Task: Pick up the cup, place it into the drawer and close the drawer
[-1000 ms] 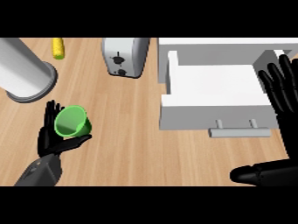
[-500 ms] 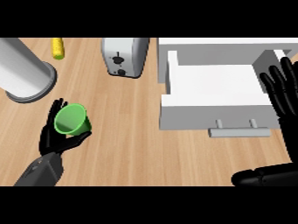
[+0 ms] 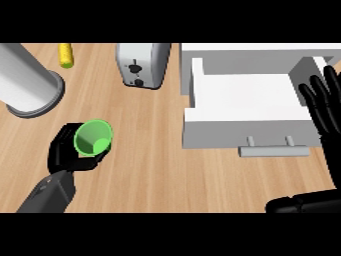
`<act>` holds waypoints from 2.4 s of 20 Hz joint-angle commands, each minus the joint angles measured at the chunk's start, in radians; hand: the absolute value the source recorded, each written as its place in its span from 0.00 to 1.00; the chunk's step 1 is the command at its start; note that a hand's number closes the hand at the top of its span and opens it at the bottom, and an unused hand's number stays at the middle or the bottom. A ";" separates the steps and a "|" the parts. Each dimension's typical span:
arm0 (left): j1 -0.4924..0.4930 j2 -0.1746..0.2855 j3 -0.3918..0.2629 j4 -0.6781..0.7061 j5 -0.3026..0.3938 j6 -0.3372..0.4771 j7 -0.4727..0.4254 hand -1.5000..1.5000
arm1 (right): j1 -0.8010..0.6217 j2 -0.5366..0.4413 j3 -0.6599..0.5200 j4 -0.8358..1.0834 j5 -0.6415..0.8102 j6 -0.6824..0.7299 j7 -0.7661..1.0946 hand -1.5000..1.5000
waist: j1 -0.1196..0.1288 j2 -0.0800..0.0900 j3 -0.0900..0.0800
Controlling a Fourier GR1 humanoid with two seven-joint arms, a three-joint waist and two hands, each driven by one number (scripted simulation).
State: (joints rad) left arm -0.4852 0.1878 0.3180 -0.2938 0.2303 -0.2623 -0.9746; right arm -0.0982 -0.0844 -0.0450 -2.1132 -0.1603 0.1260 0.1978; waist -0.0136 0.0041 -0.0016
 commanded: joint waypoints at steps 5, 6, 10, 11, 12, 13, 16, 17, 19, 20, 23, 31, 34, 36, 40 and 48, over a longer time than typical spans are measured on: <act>0.045 -0.035 -0.023 -0.066 -0.028 0.026 -0.180 1.00 | 0.019 -0.030 -0.059 -0.020 -0.051 0.022 0.005 0.00 | 0.001 -0.001 0.000; 0.067 -0.031 -0.024 -0.086 -0.027 0.020 -0.188 1.00 | -0.008 -0.015 -0.014 -0.015 -0.014 0.007 0.014 0.00 | 0.007 -0.002 0.000; 0.128 -0.088 -0.066 -0.168 -0.031 0.009 -0.163 1.00 | -0.003 -0.007 0.001 -0.012 0.014 -0.002 0.013 0.00 | 0.012 -0.005 0.001; 0.148 -0.050 -0.065 -0.208 -0.028 -0.017 -0.162 1.00 | 0.013 -0.025 -0.046 -0.014 -0.034 0.016 0.010 0.00 | 0.014 -0.006 0.002; 0.152 -0.091 -0.082 -0.275 -0.021 -0.003 -0.132 1.00 | -0.009 0.020 0.015 -0.002 0.037 -0.038 0.024 0.00 | 0.024 -0.009 0.002; 0.106 -0.084 -0.076 -0.276 -0.010 -0.013 -0.099 1.00 | -0.016 -0.030 -0.052 0.000 -0.041 0.007 0.033 0.00 | 0.016 -0.007 0.002; 0.145 -0.108 -0.131 -0.435 -0.003 -0.039 -0.010 1.00 | 0.025 -0.022 -0.039 0.028 -0.003 0.015 -0.012 0.00 | 0.031 -0.013 0.004; 0.122 -0.080 -0.133 -0.442 -0.006 -0.032 0.018 1.00 | -0.007 0.019 0.026 0.009 0.048 -0.028 0.009 0.00 | 0.024 -0.009 0.002; 0.190 -0.080 -0.175 -0.573 -0.012 -0.031 0.073 1.00 | 0.083 -0.012 -0.044 -0.007 -0.024 0.027 -0.033 0.00 | 0.024 -0.012 0.004; 0.192 -0.101 -0.199 -0.648 -0.014 0.010 0.145 1.00 | 0.032 0.007 0.007 -0.014 0.032 -0.014 0.013 0.00 | 0.029 -0.012 0.003; 0.137 -0.131 -0.220 -0.737 0.006 0.043 0.234 1.00 | 0.059 0.006 -0.004 0.025 0.013 0.022 -0.051 0.00 | 0.020 -0.008 0.003; 0.062 -0.186 -0.306 -1.020 0.066 0.226 0.540 1.00 | -0.009 -0.018 -0.027 -0.011 -0.024 0.000 0.053 0.00 | 0.011 -0.006 0.002; 0.094 -0.174 -0.309 -1.148 0.036 0.222 0.623 1.00 | 0.013 -0.037 -0.072 -0.028 -0.069 0.024 0.040 0.00 | 0.012 -0.006 0.002; -0.011 -0.187 -0.351 -1.170 0.047 0.325 0.723 1.00 | 0.002 -0.042 -0.087 -0.005 -0.075 0.024 0.033 0.00 | 0.009 -0.006 0.002; -0.118 -0.170 -0.316 -1.117 0.025 0.339 0.755 1.00 | -0.016 -0.037 -0.088 0.071 -0.037 0.032 -0.039 0.00 | 0.010 -0.004 0.002; -0.340 -0.187 -0.354 -1.018 -0.055 0.465 0.870 1.00 | 0.048 -0.006 -0.030 0.022 0.006 0.026 -0.042 0.00 | 0.005 -0.005 0.002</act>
State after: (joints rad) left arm -0.7338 0.0044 -0.0327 -1.3378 0.2072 0.1652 -0.1647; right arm -0.0830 -0.0995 -0.0865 -2.0664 -0.1597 0.1496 0.1615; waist -0.0072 0.0001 0.0003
